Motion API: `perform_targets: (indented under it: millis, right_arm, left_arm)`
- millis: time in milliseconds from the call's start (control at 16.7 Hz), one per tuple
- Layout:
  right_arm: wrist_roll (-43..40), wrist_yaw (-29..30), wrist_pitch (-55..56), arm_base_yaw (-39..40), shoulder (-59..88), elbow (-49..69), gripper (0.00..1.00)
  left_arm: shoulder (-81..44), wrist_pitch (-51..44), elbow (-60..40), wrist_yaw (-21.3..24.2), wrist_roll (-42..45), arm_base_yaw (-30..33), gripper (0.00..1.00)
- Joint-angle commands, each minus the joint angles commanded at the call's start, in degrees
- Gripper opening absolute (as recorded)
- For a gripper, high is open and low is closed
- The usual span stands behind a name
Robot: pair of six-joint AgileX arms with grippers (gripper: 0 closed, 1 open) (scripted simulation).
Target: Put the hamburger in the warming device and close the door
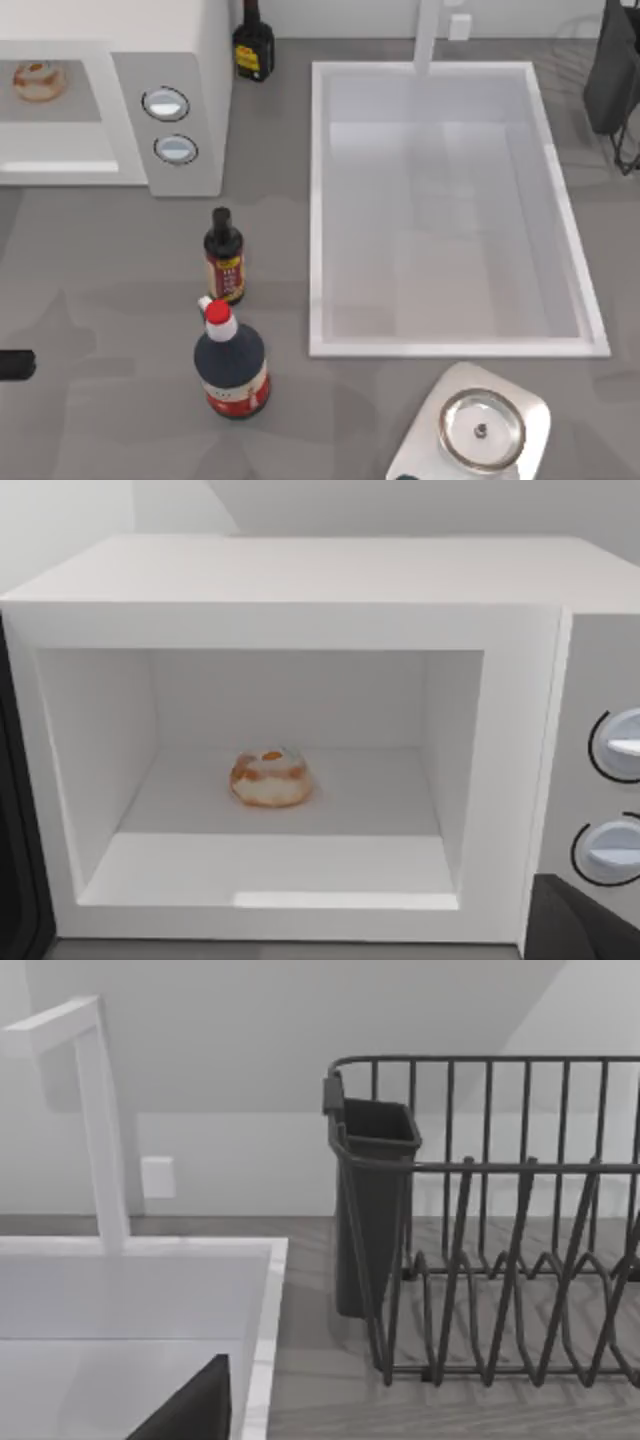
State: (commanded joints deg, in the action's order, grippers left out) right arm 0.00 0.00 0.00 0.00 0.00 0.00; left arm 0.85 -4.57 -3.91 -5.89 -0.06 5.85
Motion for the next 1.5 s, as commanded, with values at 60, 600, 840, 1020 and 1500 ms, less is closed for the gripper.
perform_targets:
  millis: [60, 600, 840, 1020, 1500]
  right_arm:
    - [0.00, 0.00, 0.00, 0.00, 0.00, 0.00, 1.00]
    - [0.00, 0.00, 0.00, 0.00, 0.00, 0.00, 1.00]
    - [0.00, 0.00, 0.00, 0.00, 0.00, 0.00, 1.00]
    - [0.00, 0.00, 0.00, 0.00, 0.00, 0.00, 1.00]
    - [0.00, 0.00, 0.00, 0.00, 0.00, 0.00, 1.00]
  left_arm:
    - [-0.20, 0.15, 0.15, -0.12, 0.02, 0.20, 0.00]
    - [-0.25, -3.32, -2.95, -18.28, -0.02, 18.75, 0.00]
    - [-0.27, -4.62, -4.27, -27.56, -0.02, 27.70, 0.00]
    - [-0.14, -4.90, -4.83, -30.33, 0.01, 30.41, 0.00]
    - [-5.92, -6.68, -10.53, -24.95, 3.00, 24.38, 0.00]
